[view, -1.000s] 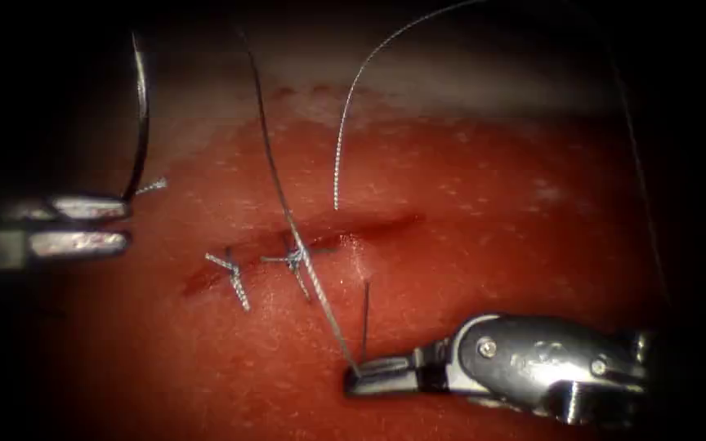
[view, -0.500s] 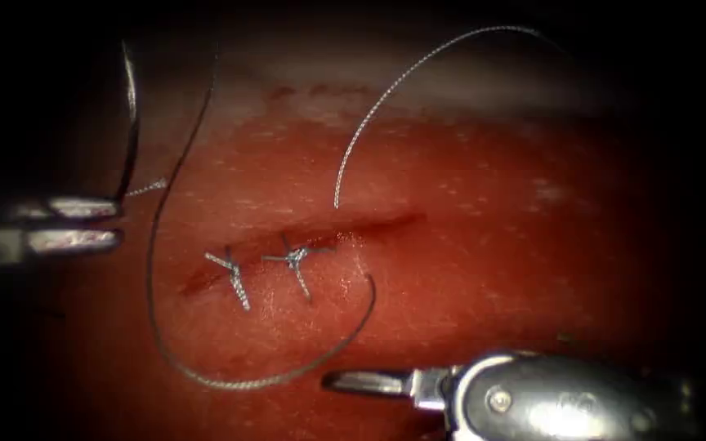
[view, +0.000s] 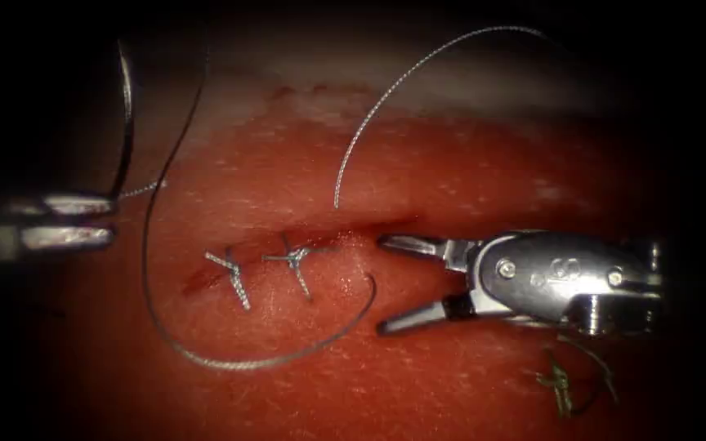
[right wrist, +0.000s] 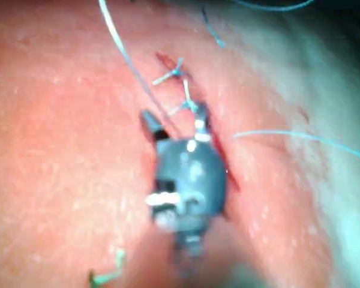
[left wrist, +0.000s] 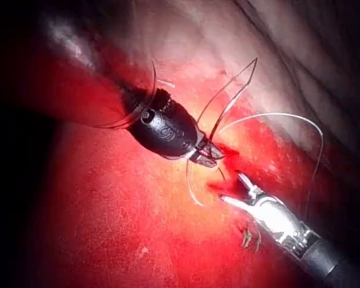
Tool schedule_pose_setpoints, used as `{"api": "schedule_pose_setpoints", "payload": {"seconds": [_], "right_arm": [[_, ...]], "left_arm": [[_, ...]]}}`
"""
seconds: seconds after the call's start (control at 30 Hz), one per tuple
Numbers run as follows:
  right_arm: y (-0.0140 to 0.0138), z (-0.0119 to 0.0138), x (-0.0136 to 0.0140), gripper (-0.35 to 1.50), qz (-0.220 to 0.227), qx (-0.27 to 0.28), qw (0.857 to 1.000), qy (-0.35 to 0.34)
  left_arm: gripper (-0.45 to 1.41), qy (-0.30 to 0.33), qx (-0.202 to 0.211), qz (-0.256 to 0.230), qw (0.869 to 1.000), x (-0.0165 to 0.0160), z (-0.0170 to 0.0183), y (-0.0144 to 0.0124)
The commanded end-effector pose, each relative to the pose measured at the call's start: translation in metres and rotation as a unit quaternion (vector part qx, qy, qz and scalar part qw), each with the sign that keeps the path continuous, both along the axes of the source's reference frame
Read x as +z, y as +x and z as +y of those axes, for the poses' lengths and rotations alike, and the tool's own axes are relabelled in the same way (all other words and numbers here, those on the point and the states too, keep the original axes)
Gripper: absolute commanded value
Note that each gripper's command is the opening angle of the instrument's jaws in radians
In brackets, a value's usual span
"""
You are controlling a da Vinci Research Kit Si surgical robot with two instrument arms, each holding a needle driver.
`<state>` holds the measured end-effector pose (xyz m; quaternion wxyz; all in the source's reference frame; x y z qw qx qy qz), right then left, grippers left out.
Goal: Wound Closure
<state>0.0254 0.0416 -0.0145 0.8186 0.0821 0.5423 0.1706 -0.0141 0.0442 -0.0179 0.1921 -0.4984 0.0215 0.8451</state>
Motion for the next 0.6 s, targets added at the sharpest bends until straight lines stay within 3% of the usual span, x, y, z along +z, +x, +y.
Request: {"api": "schedule_pose_setpoints", "payload": {"seconds": [0.03, 0.07, 0.1, 0.13, 0.2, 0.33, 0.6], "right_arm": [[0.0010, -0.0008, 0.0014, 1.26, -0.005, -0.003, 1.000, -0.001], [0.0013, -0.0010, 0.0018, 1.23, -0.009, -0.004, 1.000, -0.003], [0.0017, -0.0011, 0.0023, 1.06, -0.008, -0.007, 1.000, -0.003], [0.0017, -0.0011, 0.0024, 0.66, -0.004, -0.016, 1.000, 0.000], [0.0016, -0.0010, 0.0025, -0.35, 0.012, -0.046, 0.999, 0.015], [0.0006, -0.0015, 0.0015, -0.35, 0.011, -0.046, 0.998, 0.035], [0.0010, -0.0048, -0.0044, -0.35, 0.022, -0.078, 0.995, 0.062]], "left_arm": [[-0.35, 0.001, -0.001, 0.000, 1.000, 0.0009, -0.0005, -0.0005], [-0.35, 0.003, -0.002, -0.001, 1.000, 0.0010, -0.0005, -0.0005], [-0.35, 0.003, -0.001, 0.000, 1.000, 0.0011, -0.0006, -0.0005], [-0.35, 0.003, -0.001, 0.000, 1.000, 0.0011, -0.0006, -0.0005], [-0.35, 0.003, -0.001, 0.000, 1.000, 0.0012, -0.0006, -0.0005], [-0.35, 0.003, -0.001, 0.000, 1.000, 0.0011, -0.0006, -0.0005], [-0.35, 0.003, -0.001, 0.002, 1.000, 0.0013, -0.0006, -0.0006]]}}
